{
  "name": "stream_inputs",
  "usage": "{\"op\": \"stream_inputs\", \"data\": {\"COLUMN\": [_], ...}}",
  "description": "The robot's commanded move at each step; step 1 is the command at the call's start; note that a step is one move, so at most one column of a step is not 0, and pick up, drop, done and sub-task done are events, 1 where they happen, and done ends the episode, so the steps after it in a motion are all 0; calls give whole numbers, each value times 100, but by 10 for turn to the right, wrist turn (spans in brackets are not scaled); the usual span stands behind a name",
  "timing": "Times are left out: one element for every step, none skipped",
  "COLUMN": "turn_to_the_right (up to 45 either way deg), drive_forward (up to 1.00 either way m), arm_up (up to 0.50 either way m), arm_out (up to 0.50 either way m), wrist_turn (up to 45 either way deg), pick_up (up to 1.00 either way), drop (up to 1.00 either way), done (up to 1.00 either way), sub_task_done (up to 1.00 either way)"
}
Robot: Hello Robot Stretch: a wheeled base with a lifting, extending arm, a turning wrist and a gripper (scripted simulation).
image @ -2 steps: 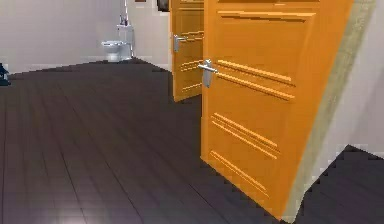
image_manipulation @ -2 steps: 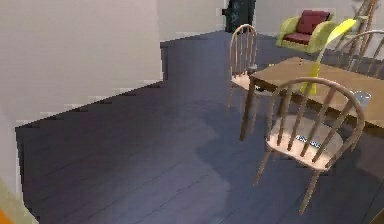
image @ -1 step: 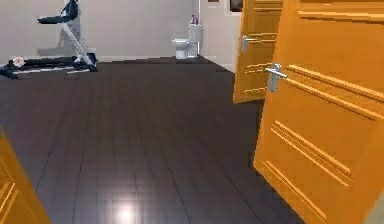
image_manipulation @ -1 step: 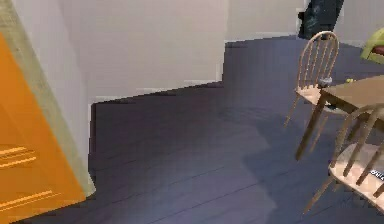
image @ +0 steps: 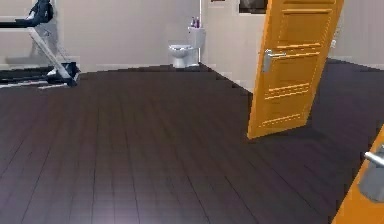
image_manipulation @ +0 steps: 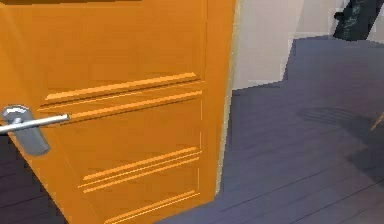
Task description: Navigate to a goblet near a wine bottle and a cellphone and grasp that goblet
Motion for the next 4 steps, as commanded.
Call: {"op": "stream_inputs", "data": {"turn_to_the_right": [-60, 0, 420, 0], "drive_forward": [0, 55, 0, 85], "arm_up": [0, 0, 0, 0], "arm_out": [0, 0, 0, 0], "wrist_turn": [0, 0, 0, 0], "pick_up": [0, 0, 0, 0], "drop": [0, 0, 0, 0], "done": [0, 0, 0, 0], "sub_task_done": [0, 0, 0, 0]}}
